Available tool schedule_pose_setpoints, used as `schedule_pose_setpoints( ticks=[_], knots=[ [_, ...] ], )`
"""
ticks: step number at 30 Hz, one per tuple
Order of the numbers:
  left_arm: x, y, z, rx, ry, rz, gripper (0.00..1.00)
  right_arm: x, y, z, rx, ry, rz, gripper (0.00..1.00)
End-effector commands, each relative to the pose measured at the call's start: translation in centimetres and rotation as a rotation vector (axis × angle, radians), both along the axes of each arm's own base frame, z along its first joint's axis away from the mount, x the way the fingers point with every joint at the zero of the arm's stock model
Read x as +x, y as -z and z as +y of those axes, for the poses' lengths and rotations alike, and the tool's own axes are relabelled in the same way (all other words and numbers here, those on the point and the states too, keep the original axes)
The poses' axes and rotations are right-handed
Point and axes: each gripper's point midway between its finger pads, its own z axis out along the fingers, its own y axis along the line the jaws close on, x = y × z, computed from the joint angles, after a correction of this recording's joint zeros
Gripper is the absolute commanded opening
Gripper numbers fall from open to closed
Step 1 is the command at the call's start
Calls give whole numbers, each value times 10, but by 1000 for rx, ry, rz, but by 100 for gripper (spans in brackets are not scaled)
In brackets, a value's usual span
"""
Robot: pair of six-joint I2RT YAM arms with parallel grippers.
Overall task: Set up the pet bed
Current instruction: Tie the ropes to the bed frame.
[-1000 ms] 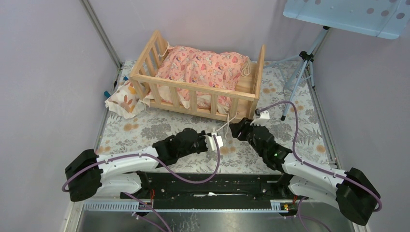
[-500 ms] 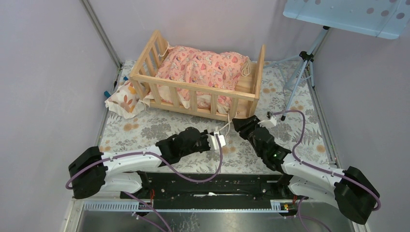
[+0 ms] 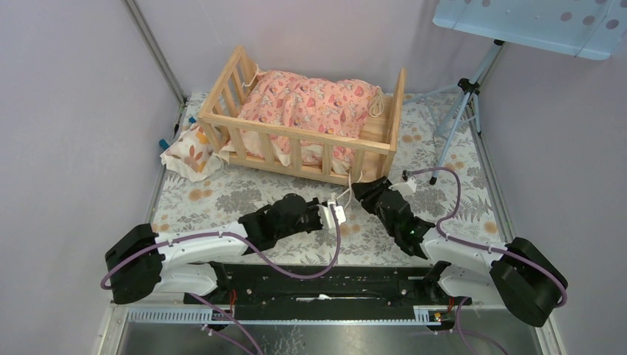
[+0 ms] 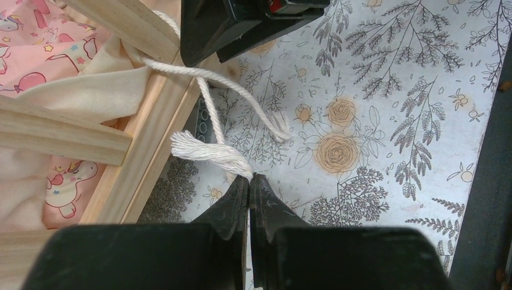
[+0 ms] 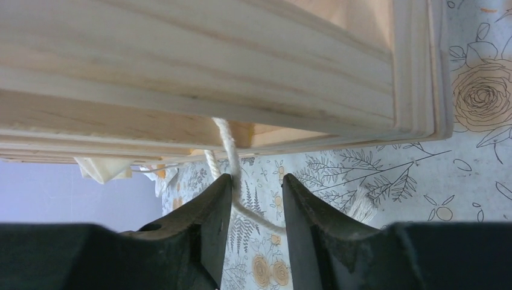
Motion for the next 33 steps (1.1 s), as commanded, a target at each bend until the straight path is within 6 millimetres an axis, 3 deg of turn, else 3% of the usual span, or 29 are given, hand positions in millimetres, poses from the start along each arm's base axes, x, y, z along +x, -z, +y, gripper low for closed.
schedule_pose_setpoints(
  ticks=[1, 9, 15, 17, 21, 33],
  knots=[
    [5, -34, -20, -94, 28, -49, 0, 13, -21, 3, 85, 26, -43, 38],
    [4, -33, -25, -94, 45, -48, 0, 14, -16, -9, 23, 38, -61, 19],
    [5, -35, -28, -89, 58, -52, 0, 11, -16, -14, -2, 32, -77, 11],
    [6, -36, -30, -84, 60, -54, 0, 11, -16, -16, -15, 32, -81, 12],
    [6, -35, -31, -77, 61, -49, 0, 11, -17, -18, -11, 37, -83, 28],
    [6, -35, -33, -92, 57, -40, 0, 16, -13, -1, 7, -18, -73, 32]
  ],
)
